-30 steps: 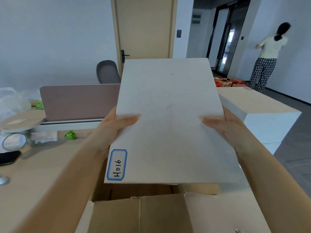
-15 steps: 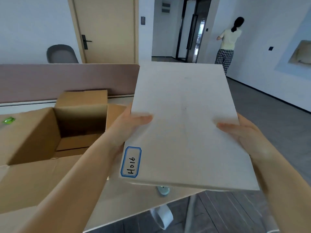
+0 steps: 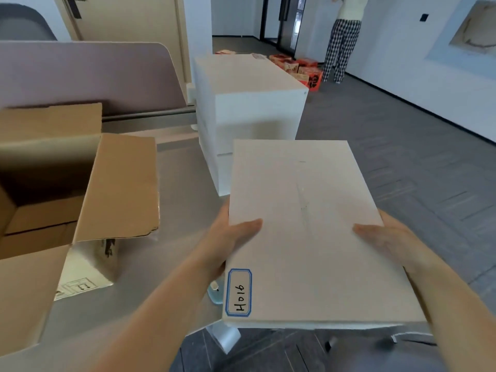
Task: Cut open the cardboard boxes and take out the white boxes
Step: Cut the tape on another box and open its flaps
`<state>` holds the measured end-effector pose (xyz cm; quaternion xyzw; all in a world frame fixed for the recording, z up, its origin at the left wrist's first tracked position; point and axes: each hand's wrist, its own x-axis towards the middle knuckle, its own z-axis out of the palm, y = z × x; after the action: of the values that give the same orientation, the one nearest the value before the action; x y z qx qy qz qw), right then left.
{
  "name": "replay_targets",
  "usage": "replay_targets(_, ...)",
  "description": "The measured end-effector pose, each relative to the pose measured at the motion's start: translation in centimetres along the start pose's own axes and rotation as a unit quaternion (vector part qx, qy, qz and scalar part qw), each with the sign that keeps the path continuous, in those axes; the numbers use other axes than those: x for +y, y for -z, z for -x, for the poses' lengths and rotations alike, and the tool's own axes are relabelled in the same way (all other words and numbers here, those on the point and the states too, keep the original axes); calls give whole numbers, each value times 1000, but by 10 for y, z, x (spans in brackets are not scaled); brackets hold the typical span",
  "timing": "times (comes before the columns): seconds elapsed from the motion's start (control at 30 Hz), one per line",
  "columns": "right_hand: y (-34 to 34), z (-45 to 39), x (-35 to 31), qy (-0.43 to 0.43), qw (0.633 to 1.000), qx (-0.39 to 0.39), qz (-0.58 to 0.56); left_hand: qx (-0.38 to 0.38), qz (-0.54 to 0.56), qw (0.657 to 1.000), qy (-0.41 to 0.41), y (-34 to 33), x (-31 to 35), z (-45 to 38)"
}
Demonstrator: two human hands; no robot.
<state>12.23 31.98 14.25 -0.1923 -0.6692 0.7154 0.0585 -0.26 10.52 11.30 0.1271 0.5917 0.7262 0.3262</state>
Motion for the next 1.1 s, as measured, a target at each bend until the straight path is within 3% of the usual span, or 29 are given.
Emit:
replay_targets(0.27, 35, -55, 35, -115, 993, 0, 10, 50, 16, 998, 47, -11, -46, -35)
replay_targets(0.53, 54, -123, 38, -143, 986, -84, 18, 178, 19, 982, 56, -23, -52, -62)
replay_targets(0.73, 57, -152, 32, -141, 981, -131, 32, 220, 23, 973, 60, -25, -48, -72)
replay_targets(1.1, 53, -161, 33, -141, 980, -139, 14, 181, -24, 981, 62, -16, -41, -81)
